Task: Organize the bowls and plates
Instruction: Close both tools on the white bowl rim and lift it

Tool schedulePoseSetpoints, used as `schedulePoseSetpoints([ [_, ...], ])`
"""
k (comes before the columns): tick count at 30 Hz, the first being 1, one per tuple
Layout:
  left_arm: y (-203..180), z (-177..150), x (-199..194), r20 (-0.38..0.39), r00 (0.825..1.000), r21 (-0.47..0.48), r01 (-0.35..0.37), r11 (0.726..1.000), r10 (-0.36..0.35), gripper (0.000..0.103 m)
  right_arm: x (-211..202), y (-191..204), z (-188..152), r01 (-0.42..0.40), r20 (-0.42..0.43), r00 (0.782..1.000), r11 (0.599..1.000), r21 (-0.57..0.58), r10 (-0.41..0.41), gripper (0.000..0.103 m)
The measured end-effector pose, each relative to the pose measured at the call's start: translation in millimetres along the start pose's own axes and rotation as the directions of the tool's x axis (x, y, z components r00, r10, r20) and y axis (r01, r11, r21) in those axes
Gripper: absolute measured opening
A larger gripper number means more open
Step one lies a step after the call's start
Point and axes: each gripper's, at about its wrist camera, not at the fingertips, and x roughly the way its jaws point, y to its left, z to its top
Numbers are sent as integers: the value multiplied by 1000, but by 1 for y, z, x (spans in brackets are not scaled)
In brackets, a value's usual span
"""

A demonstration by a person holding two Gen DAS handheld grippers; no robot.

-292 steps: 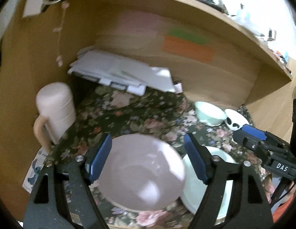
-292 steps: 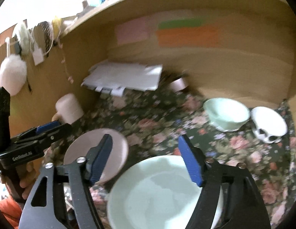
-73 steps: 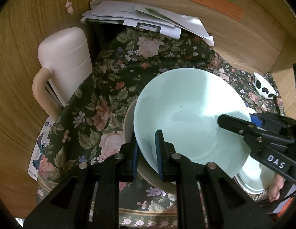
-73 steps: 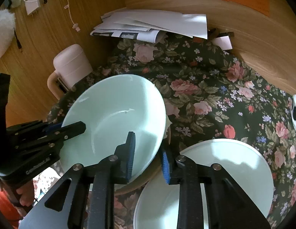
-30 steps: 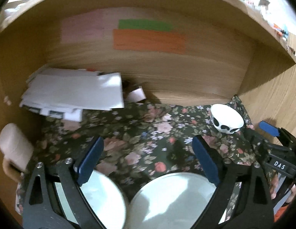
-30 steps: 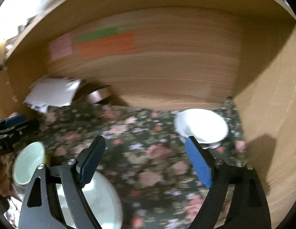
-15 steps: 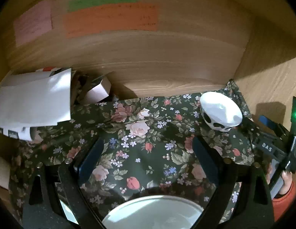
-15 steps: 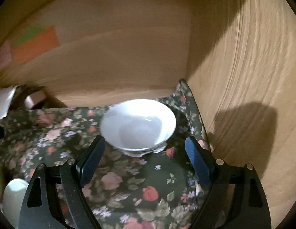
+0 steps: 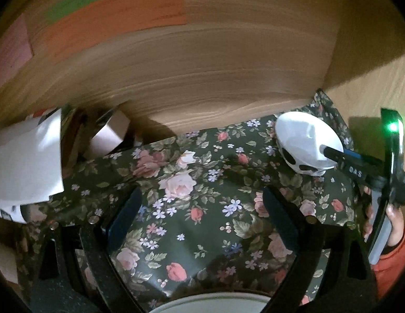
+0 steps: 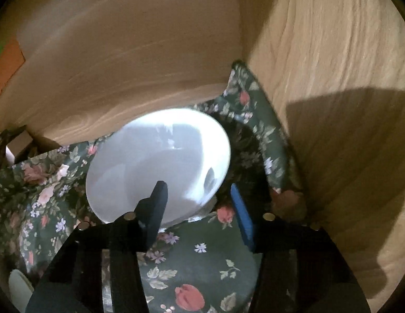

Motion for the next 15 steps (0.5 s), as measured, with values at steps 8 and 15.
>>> schedulePoseSetpoints([
  [8,-20,7,11,2,1000,44,-6,999,6,95,9,10,1,-4,-7,1000,998,-60,4,35],
  [15,-19,9,38,-70,998,5,-4,1000,4,89,-1,25,-9,-121,-61,992,985,-126,114,27],
])
